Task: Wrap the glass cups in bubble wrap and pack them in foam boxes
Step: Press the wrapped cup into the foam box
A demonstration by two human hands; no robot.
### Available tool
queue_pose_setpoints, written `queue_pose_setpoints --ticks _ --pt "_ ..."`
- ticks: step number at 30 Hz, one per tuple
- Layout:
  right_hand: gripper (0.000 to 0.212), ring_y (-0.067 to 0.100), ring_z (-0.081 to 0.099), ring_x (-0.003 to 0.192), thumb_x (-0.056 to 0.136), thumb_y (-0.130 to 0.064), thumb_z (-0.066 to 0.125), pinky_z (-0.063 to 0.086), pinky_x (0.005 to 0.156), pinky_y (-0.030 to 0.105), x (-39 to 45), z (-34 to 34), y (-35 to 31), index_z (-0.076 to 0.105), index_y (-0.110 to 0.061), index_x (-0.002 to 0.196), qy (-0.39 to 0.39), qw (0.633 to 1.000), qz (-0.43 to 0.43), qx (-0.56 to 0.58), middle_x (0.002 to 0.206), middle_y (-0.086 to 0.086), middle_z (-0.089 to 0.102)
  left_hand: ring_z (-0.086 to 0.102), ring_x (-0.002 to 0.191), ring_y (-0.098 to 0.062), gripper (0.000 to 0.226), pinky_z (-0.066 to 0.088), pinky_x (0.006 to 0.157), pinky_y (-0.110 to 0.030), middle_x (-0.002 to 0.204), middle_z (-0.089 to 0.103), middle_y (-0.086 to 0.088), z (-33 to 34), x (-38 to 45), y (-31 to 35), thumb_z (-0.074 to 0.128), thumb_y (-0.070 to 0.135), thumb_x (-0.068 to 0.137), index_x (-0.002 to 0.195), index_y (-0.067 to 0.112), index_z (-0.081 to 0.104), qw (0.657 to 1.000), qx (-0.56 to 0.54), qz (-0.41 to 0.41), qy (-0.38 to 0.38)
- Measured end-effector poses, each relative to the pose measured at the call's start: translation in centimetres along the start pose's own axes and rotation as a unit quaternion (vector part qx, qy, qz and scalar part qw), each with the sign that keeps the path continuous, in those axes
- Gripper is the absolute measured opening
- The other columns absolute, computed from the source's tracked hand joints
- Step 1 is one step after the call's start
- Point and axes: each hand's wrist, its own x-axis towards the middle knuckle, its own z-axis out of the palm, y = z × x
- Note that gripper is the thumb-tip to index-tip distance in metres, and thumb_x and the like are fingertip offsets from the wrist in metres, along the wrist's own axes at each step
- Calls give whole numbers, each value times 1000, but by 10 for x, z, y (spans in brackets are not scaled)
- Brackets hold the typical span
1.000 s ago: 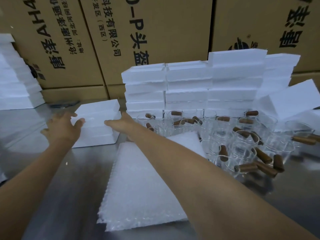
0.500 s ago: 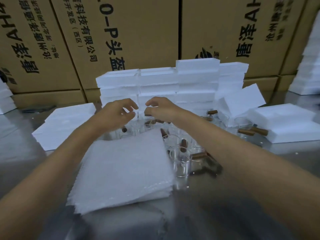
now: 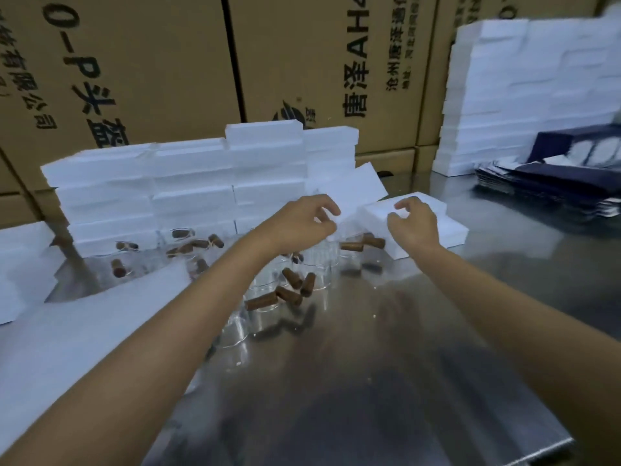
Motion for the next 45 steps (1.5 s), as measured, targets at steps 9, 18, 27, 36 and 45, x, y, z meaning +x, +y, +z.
queue_pose_setpoints --ticks 9,18,27,36,45 --pt "62 29 32 142 86 -14 57 28 115 41 33 -37 81 42 -19 146 -60 987 17 -150 152 7 40 50 121 -21 38 41 91 -31 140 50 -2 79 71 28 58 25 95 132 24 55 996 81 2 -33" --pt "58 23 19 146 89 -19 53 24 114 45 33 -25 104 37 -18 145 -80 963 -66 -249 153 1 34 52 118 -30 27 46 98 -39 125 56 -12 122 123 41 52 14 95 119 5 59 969 240 -60 12" --pt "57 27 39 138 90 -18 57 31 114 39 26 -42 98 43 -23 145 -115 979 -54 -156 151 5 43 50 116 -27 29 40 93 -38 124 58 -9 66 72 62 53 24 98 123 11 59 966 223 57 118" --pt "18 21 59 100 97 -14 53 44 80 28 10 -78 39 66 -16 109 -41 982 107 152 110 5 68 44 119 -14 27 18 103 -39 121 56 9 54 -121 37 40 42 100 119 28 52 935 334 118 27" --pt "20 15 70 88 96 -25 59 55 79 29 -66 -34 -32 67 -12 109 -322 943 83 -10 94 0 76 39 131 -20 34 18 111 -42 138 46 2 68 -180 7 33 40 102 129 24 44 913 399 74 -49"
